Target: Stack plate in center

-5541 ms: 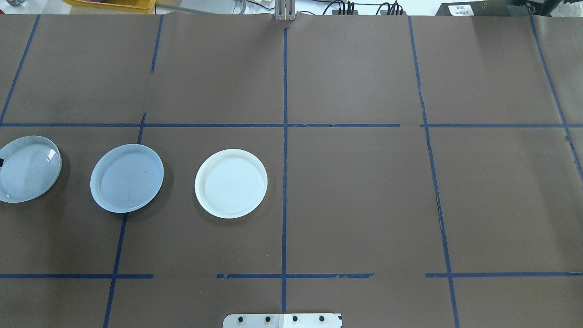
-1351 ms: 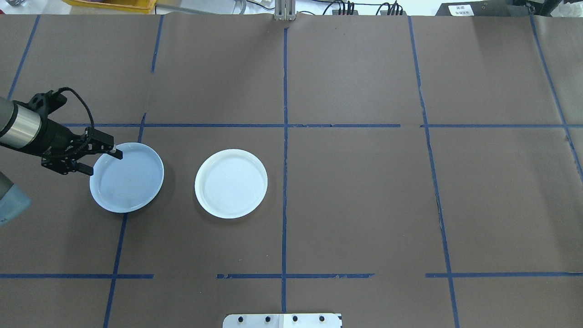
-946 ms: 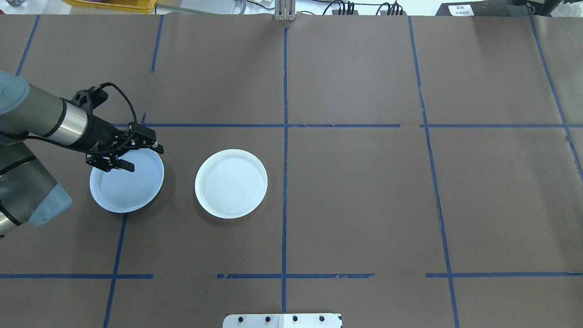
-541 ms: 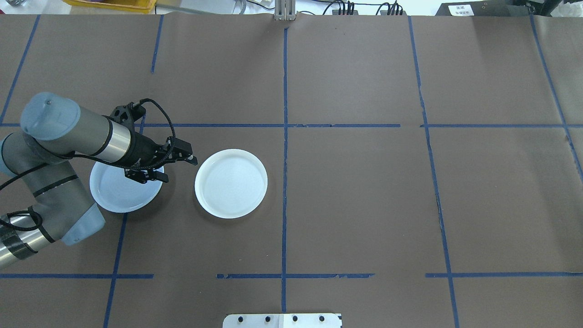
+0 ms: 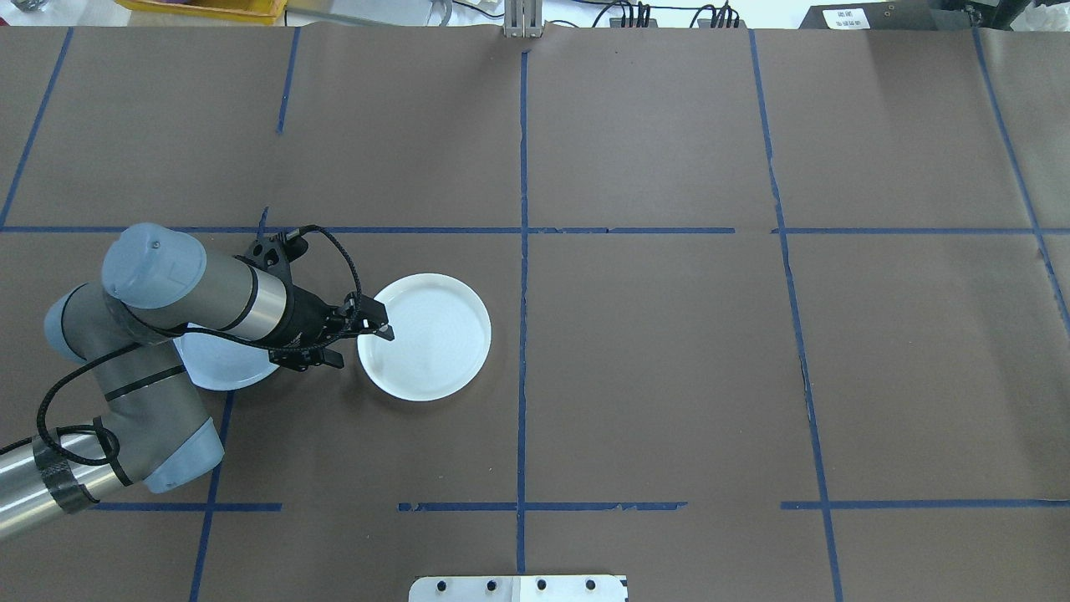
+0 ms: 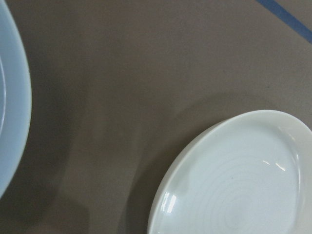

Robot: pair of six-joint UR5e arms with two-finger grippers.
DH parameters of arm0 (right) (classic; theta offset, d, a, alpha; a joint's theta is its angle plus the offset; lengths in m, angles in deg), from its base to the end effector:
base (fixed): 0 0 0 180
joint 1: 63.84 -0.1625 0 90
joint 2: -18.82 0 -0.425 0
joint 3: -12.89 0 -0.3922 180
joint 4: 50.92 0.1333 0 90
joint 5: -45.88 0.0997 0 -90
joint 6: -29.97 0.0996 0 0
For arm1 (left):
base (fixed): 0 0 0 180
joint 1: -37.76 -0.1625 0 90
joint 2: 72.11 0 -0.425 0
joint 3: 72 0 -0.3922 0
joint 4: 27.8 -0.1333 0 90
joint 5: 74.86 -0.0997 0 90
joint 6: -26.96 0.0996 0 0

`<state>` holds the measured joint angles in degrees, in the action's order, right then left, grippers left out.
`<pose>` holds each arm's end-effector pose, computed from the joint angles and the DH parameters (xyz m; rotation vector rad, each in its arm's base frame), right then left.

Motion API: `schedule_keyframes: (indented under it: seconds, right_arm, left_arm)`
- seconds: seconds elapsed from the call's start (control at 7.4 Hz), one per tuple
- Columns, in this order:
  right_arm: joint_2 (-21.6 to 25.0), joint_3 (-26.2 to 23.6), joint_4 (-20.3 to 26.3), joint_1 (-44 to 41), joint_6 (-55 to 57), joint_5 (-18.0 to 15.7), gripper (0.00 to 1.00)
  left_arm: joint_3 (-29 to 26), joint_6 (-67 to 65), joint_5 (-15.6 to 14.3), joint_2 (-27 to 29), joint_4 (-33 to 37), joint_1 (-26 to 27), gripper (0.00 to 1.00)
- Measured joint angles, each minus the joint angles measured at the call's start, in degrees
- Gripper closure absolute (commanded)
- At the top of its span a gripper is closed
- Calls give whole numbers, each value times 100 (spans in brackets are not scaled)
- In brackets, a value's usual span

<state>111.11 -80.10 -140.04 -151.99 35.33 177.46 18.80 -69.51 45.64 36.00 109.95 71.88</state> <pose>0.0518 -0.4788 0.6541 -0.0193 -0.7260 0.0485 0.4680 -0.4171 0.3818 -0.1856 1.2140 -0.3083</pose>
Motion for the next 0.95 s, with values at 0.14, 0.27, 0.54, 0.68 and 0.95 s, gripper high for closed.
schedule_keyframes:
  seconds: [0.14,0.27,0.54,0.68,0.95]
  right_arm:
    - [0,0,0,0,0,0,0]
    - [0,0,0,-2,0,-2,0]
    - [0,0,0,-2,0,-8,0]
    - [0,0,0,-2,0,-7,0]
    - [0,0,3,0,-2,-7,0]
  left_arm:
    - [-27,5,-2,8,4,-22,59]
    - [-38,14,5,13,6,-31,62]
    - [-43,31,22,13,6,-34,99]
    - [-44,37,34,14,7,-32,100]
    - [-43,40,50,7,1,-28,100]
